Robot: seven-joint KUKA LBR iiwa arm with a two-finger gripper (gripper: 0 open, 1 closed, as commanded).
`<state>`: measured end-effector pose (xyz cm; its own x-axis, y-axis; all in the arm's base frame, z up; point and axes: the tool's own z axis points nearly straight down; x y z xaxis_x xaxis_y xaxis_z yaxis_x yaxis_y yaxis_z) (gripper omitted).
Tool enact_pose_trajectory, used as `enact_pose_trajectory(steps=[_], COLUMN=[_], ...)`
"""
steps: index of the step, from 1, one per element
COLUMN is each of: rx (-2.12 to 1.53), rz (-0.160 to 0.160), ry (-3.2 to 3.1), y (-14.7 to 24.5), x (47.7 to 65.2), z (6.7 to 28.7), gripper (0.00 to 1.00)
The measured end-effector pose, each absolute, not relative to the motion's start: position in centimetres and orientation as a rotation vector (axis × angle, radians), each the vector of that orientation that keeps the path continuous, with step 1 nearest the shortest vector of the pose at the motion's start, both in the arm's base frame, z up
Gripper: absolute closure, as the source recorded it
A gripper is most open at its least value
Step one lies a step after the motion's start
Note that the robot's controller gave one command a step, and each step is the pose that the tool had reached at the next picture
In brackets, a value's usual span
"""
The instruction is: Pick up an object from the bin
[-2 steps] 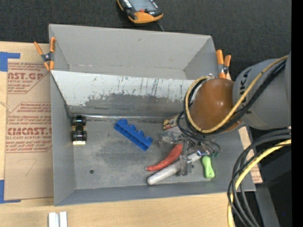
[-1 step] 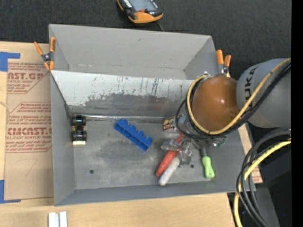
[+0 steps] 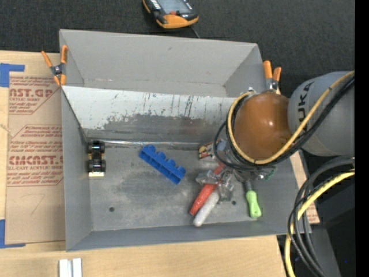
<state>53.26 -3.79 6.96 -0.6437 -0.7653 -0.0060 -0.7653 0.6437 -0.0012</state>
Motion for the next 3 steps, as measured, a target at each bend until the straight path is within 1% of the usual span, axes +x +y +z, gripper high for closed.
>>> enact_pose_trajectory(steps=[1,2,3], rx=[-1.323,-1.324,-1.323], rz=[0.003,0.006,0.008], ry=[2.843,2.846,2.846], y=[-3.8,-3.7,-3.6], x=[53.3,53.1,53.1], z=[7.0,7.8,10.3], gripper=[1.0,1.0,1.0])
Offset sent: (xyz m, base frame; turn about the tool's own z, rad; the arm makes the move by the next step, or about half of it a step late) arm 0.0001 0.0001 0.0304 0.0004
